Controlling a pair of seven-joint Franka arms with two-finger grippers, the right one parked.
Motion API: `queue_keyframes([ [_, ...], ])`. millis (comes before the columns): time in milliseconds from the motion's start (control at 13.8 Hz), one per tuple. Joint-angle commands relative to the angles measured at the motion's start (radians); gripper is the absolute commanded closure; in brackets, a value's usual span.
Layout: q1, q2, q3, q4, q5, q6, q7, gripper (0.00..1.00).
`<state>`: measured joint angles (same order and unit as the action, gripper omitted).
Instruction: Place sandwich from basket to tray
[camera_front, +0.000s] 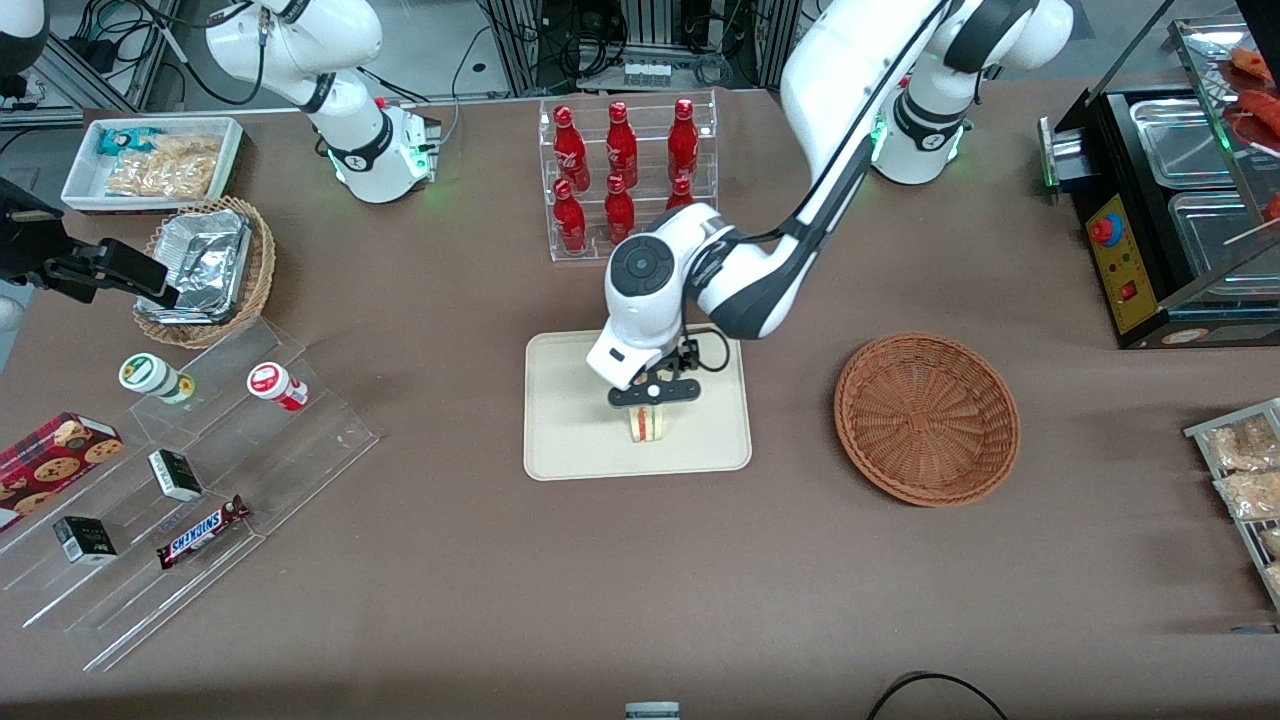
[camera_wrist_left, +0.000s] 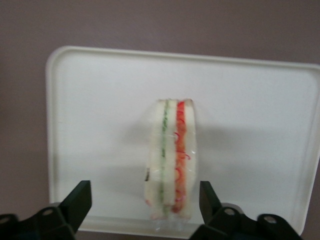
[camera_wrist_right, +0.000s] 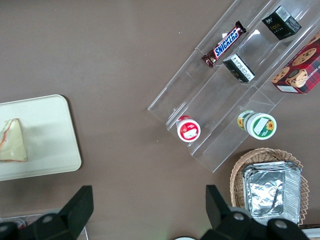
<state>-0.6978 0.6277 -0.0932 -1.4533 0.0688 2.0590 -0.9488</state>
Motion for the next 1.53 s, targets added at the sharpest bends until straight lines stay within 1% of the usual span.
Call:
queue_keyframes([
  [0,0.085,-0.17,0.007,-0.032,0.006,-0.182,-0.037,0.0],
  [145,0.162,-0.293,0.024,-0.048,0.012,-0.386,-0.025,0.0],
  [218,0.217,-0.353,0.027,-0.065,0.013,-0.422,-0.012,0.0],
  [436,0.352,-0.479,0.029,-0.152,0.011,-0.482,0.131,0.0],
  [655,0.481,-0.588,0.029,-0.26,0.002,-0.484,0.357,0.0],
  [1018,0.644,-0.736,0.029,-0.384,0.0,-0.485,0.727,0.0],
  [1164,0.701,-0.77,0.029,-0.387,-0.009,-0.514,0.856,0.0],
  [1236,0.73,-0.784,0.03,-0.387,-0.026,-0.525,0.898,0.0],
  [1382,0.751,-0.778,0.03,-0.357,-0.044,-0.522,0.904,0.0],
  [1455,0.756,-0.754,0.03,-0.316,-0.044,-0.523,0.898,0.0],
])
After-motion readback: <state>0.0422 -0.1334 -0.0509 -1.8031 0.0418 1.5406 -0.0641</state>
